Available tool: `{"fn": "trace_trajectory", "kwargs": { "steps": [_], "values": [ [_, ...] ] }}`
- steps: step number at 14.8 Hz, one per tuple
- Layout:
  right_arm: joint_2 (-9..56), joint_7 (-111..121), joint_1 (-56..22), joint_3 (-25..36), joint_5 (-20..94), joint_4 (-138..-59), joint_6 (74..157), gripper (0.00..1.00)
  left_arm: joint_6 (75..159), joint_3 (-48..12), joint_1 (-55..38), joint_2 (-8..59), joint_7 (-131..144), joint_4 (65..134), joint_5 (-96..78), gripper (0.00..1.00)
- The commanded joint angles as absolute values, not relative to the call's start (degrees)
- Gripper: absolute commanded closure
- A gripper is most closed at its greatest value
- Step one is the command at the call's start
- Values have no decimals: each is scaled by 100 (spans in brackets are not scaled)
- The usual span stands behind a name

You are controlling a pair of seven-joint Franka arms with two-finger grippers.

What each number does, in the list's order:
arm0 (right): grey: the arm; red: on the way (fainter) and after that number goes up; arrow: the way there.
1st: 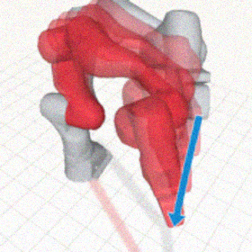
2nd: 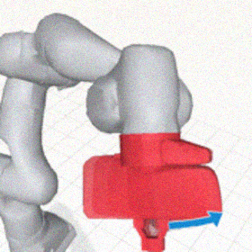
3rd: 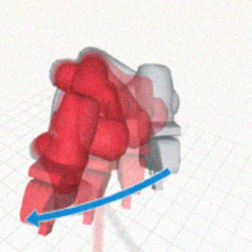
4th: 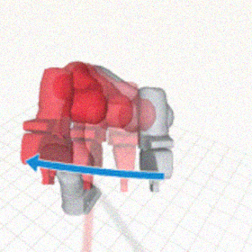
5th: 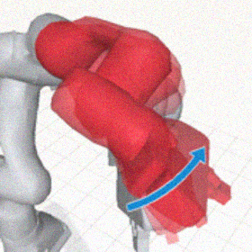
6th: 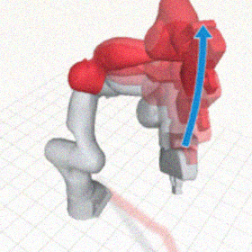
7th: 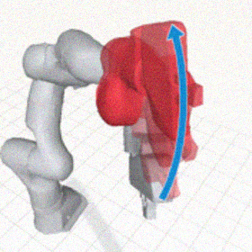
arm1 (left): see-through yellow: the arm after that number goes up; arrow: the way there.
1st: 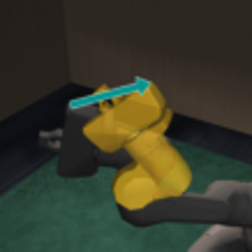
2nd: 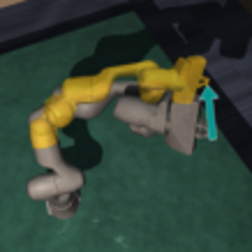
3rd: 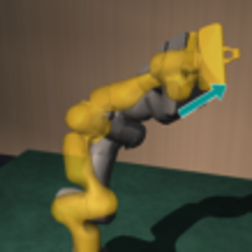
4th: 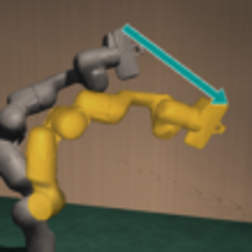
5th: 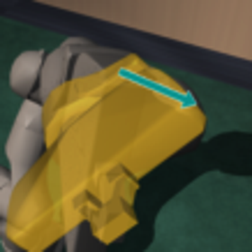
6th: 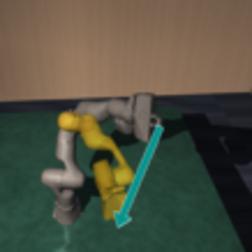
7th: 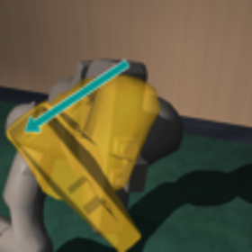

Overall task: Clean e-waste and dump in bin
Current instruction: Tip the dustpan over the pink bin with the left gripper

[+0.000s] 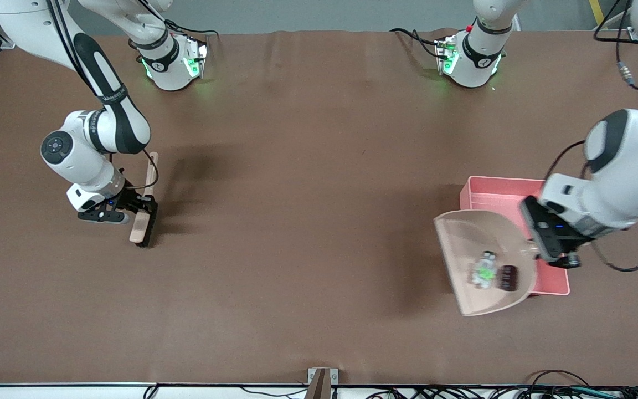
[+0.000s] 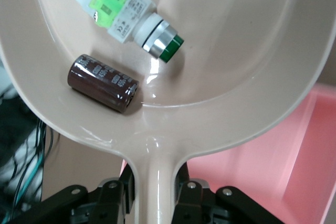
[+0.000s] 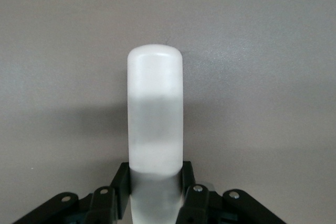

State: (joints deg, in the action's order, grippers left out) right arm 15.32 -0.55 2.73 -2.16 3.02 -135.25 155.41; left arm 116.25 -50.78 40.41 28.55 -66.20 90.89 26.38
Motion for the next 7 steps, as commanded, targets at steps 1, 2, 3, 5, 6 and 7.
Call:
{"fn": "trace_trajectory", "kwargs": {
  "steps": [1,2,3,5,6,7],
  "values": [
    [1301,53,448,-299,237,-13746,15618,93,11566,-5142,4560,2689,-7065,9228,3161,92],
    [1301,53,448,-299,237,-13746,15618,91,11566,-5142,4709,2724,-7197,9237,3451,92],
    [1301,70,457,-299,237,-13737,15609,86,11566,-5133,4850,2759,-7268,9246,3680,92],
    [1301,175,475,-299,237,-13737,15592,71,11566,-5133,4992,2935,-7339,9263,4268,92],
    [1301,202,475,-299,237,-13729,15592,64,11566,-5133,5001,2979,-7339,9342,4559,92],
    [1301,228,475,-299,237,-13711,15566,57,11566,-5115,5001,2979,-7330,9465,4875,92]
  ]
}}
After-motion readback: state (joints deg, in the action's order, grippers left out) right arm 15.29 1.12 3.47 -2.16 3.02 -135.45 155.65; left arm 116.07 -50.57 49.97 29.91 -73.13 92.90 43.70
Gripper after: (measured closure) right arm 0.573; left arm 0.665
